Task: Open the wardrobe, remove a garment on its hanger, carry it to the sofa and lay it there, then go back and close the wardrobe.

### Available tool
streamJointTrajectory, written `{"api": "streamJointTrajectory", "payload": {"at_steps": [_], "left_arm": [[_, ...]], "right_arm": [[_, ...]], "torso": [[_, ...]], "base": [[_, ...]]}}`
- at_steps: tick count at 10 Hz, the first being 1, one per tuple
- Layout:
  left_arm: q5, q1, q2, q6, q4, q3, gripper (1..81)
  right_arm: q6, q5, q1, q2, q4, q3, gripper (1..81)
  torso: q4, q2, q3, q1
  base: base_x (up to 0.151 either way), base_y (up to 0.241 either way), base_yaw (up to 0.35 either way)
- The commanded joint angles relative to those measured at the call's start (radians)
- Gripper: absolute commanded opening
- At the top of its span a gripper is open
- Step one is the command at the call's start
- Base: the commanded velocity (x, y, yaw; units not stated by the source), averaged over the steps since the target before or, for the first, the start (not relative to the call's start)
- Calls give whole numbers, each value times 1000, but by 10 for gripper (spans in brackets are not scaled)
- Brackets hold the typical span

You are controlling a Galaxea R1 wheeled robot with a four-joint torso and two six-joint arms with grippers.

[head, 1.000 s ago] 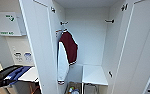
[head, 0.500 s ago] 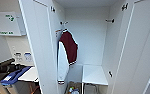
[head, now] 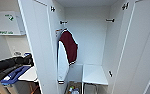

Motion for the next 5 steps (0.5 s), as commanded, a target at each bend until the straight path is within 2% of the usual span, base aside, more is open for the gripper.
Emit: {"api": "streamJointTrajectory", "payload": {"at_steps": [1, 3, 5], "left_arm": [[40, -143, 153, -6, -113, -9, 811], [33, -111, 236, -6, -112, -9, 811], [30, -89, 308, -6, -110, -11, 811]], "right_arm": [[-3, -45, 120, 23, 66, 175, 811], [-3, -33, 89, 91, 65, 267, 811], [-7, 34, 48, 138, 54, 317, 811]], "torso": [[0, 0, 0, 0], [0, 0, -1, 1], [0, 0, -1, 1]], "base": [[0, 0, 0], [0, 0, 0], [0, 0, 0]]}}
